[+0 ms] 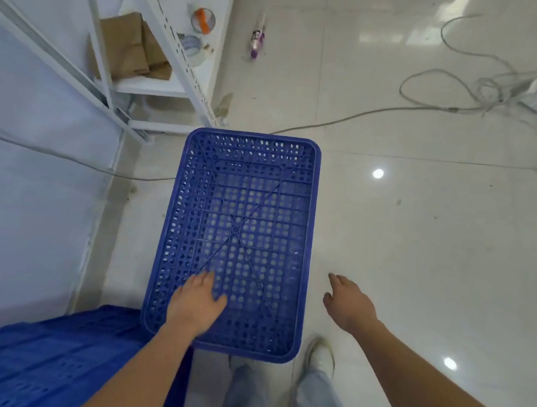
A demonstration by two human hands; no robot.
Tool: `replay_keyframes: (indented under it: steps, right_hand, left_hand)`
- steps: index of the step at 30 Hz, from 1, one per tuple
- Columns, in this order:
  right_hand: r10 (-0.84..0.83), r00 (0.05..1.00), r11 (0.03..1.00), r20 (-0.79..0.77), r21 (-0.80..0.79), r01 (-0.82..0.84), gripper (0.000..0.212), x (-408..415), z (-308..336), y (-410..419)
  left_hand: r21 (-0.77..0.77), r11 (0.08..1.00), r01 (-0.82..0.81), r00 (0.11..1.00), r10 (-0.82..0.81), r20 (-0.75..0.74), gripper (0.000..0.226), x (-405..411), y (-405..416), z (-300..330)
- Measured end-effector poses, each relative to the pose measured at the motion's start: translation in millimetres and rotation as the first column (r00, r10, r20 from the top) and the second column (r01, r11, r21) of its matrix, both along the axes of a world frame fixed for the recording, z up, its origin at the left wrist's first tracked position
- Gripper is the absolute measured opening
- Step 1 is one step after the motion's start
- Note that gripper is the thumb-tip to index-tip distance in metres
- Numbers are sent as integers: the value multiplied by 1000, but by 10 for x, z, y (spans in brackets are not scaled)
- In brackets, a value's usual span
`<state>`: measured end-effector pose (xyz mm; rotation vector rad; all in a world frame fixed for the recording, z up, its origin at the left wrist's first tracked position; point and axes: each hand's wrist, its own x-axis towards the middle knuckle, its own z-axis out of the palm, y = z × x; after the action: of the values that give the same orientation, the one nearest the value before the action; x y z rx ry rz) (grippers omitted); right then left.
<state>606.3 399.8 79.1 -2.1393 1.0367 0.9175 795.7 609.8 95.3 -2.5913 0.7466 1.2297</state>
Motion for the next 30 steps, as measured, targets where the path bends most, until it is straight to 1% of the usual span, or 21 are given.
replay_keyframes:
  steps: [5,9,11,13,14,16,17,18,20,23,27,30]
  right_hand:
    - [-120,993,992,18,53,119,58,305,-515,38]
    - [-306,952,945,26,131,300,63,453,-929,170]
    - [-412,910,901,33,166,402,64,528,-1065,229]
    - [-497,866,861,59,162,483,62,599,-1174,277]
    - [-543,835,836,88,149,528,59,625,-1223,292]
    - [-649,746,761,152,147,632,44,674,-1303,303]
    - [-693,702,721,164,153,676,37,694,-1325,295]
    - [-729,665,685,163,156,712,34,710,-1345,275]
    - [-768,626,640,133,147,754,37,724,-1367,217]
    - [-796,599,605,92,169,778,36,685,-1393,142]
    - [-815,574,579,81,159,799,32,576,-1420,57]
    - [-821,565,571,83,149,807,33,409,-1387,-38]
  left_hand:
    - [71,997,-26,999,23,43,74,476,-20,-502]
    - [125,992,-36,996,26,81,80,792,168,-828]
    - [145,986,-83,993,70,91,82,904,268,-960]
    - [158,975,-157,986,147,75,83,953,337,-1069]
    - [156,968,-198,980,193,50,83,951,348,-1114]
    - [127,950,-286,956,291,-20,83,907,339,-1206]
    - [107,939,-328,941,334,-49,83,875,328,-1247]
    - [88,928,-361,928,367,-62,82,847,322,-1282]
    - [46,908,-417,906,419,-65,80,808,327,-1322]
    - [-22,868,-497,864,492,-105,78,764,365,-1318]
    - [-50,856,-515,851,503,-153,78,664,332,-1271]
    - [-59,857,-512,851,497,-171,78,491,224,-1251]
